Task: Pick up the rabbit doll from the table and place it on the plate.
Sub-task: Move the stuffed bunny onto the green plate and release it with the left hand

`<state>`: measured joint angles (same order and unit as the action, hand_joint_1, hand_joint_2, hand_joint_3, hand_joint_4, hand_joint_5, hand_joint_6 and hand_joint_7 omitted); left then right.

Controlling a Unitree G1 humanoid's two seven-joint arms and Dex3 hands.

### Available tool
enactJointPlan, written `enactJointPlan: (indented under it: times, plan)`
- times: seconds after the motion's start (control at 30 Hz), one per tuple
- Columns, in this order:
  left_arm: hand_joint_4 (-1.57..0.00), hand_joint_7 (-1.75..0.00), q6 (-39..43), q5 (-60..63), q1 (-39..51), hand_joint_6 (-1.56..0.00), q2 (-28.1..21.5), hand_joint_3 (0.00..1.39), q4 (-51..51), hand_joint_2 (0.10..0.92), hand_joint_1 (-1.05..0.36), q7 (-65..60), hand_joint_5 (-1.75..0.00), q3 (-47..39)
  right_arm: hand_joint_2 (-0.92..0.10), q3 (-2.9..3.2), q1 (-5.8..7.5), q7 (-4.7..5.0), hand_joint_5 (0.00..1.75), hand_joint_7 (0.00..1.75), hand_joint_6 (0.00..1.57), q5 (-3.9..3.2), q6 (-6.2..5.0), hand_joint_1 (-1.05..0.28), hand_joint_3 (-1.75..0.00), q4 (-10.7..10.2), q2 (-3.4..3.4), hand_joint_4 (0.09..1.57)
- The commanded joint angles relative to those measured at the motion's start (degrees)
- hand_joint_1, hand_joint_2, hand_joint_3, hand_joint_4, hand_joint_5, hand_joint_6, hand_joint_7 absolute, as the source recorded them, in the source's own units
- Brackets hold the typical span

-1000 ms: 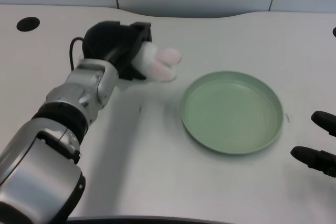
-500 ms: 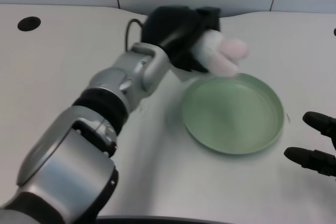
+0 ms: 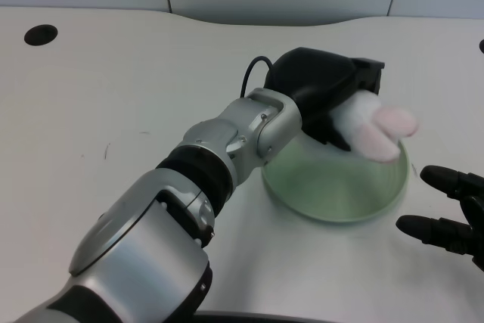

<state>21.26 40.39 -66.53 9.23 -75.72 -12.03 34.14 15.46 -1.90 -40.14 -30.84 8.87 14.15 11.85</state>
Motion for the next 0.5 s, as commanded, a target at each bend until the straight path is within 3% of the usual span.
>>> enactJointPlan:
  times: [0.03,0.13,0.33,0.37,0.4,0.43,0.47,0.5]
  plan:
    - [-0.86,-1.75,0.19,0.30,1.49,-0.66,-0.59,0.04,-0.61,0.895,-0.05,1.77,-1.75,0.48,-0.92,-0.08,0.72,-0.31,0.01,0.02,0.83,0.67,-1.25,-0.38,-0.19,0.08,0.35,0.95]
    - [-0.85,-1.75,0.06,0.78,1.83,-0.65,-0.81,0.05,-0.65,0.912,-0.07,2.18,-1.75,1.11,-0.92,-0.23,0.88,-0.28,0.01,0.01,0.83,0.76,-1.79,-0.38,-0.19,0.01,0.35,0.95]
    - [-0.84,-1.75,-0.15,2.06,2.08,-0.61,-1.12,0.05,-0.89,0.915,-0.08,3.16,-1.75,2.76,-0.92,-0.32,1.20,0.07,0.01,0.01,0.83,0.57,-1.84,-0.37,-0.19,-0.50,0.17,0.95]
    - [-0.73,-1.68,-0.37,2.25,1.90,-0.55,-1.16,0.04,-1.00,0.891,-0.18,4.38,-1.72,2.97,-0.92,-0.30,1.24,0.11,0.00,0.01,0.83,0.45,-1.80,-0.37,-0.19,-0.55,0.08,0.95]
    - [-0.62,-1.49,-0.53,2.30,1.77,-0.53,-1.19,0.01,-1.04,0.867,-0.31,5.26,-1.61,3.05,-0.92,-0.28,1.25,0.13,0.00,0.01,0.83,0.36,-1.77,-0.36,-0.20,-0.56,0.02,0.94]
    - [-0.62,-1.49,-0.64,2.13,1.56,-0.53,-1.37,0.01,-1.20,0.867,-0.31,7.29,-1.61,3.03,-0.92,-0.28,1.21,-0.12,0.00,0.01,0.83,0.39,-2.13,-0.36,-0.20,-0.35,-0.02,0.94]
    - [-0.51,-1.02,-0.67,1.97,1.47,-0.53,-1.52,0.01,-1.27,0.875,-0.41,8.59,-1.18,2.96,-0.92,-0.29,1.18,-0.32,0.00,0.01,0.83,0.44,-2.43,-0.36,-0.20,-0.19,-0.04,0.93]
    - [-0.48,-0.71,-0.78,2.43,1.28,-0.55,-1.75,0.00,-1.34,0.878,-0.47,9.46,-0.93,3.44,-0.92,-0.26,1.15,-0.43,0.00,0.01,0.83,0.43,-2.59,-0.36,-0.20,-0.03,-0.06,0.92]
